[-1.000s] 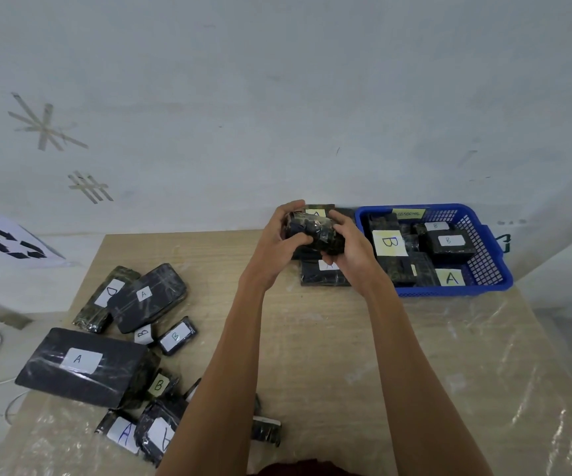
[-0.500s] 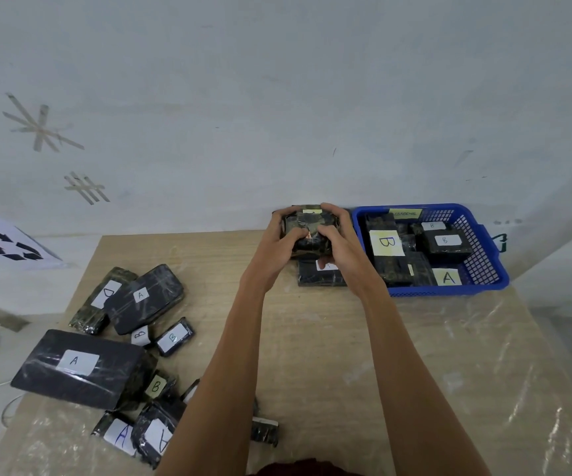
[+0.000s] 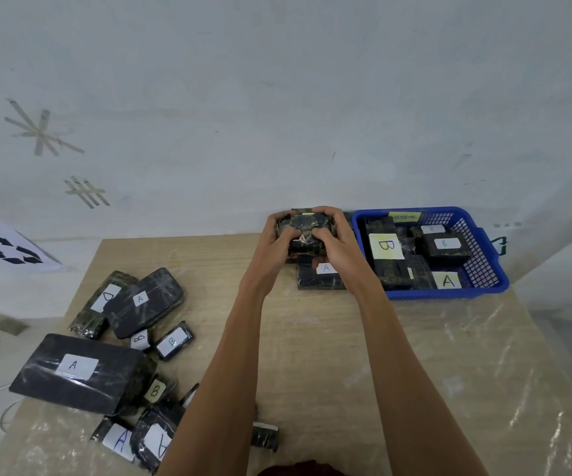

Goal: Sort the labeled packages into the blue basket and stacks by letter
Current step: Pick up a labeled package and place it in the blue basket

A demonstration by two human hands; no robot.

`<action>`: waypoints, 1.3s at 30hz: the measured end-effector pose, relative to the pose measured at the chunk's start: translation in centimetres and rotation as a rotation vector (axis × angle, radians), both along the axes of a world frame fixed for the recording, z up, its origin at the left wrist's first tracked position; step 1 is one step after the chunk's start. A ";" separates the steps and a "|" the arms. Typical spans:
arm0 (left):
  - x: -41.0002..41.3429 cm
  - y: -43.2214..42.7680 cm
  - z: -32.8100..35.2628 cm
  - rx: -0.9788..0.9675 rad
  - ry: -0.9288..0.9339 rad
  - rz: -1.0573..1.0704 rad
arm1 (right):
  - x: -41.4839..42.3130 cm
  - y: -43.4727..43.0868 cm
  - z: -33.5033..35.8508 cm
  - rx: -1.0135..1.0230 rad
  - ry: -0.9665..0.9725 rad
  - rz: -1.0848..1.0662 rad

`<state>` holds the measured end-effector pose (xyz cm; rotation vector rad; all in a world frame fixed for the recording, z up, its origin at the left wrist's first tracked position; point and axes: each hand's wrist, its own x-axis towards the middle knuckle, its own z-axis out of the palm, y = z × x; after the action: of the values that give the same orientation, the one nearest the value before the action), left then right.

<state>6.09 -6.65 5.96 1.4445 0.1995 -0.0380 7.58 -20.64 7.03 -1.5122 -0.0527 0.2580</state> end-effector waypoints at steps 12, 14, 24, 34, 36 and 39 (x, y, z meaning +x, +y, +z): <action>-0.3 -0.1 0.0 -0.021 -0.042 -0.003 | -0.1 -0.1 0.2 0.007 -0.010 0.008; -0.5 -0.2 0.1 -0.016 -0.061 -0.004 | -0.1 -0.2 0.1 0.009 0.014 0.002; -0.6 -0.1 0.3 0.126 -0.191 -0.040 | 0.4 -0.8 -0.3 0.056 0.335 0.023; -0.5 -0.8 0.0 0.067 0.022 -0.077 | 0.0 -0.6 -0.6 0.014 0.142 -0.061; -0.4 -0.8 -0.1 0.014 0.050 -0.045 | -0.2 -0.6 -0.5 -0.041 0.081 -0.033; -0.3 -0.5 -0.2 -0.027 0.044 -0.032 | -0.6 -0.4 -0.2 -0.081 0.042 0.003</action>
<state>5.83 -7.16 5.79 1.4209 0.2115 -0.0982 6.97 -21.08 6.78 -1.5868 -0.0116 0.2971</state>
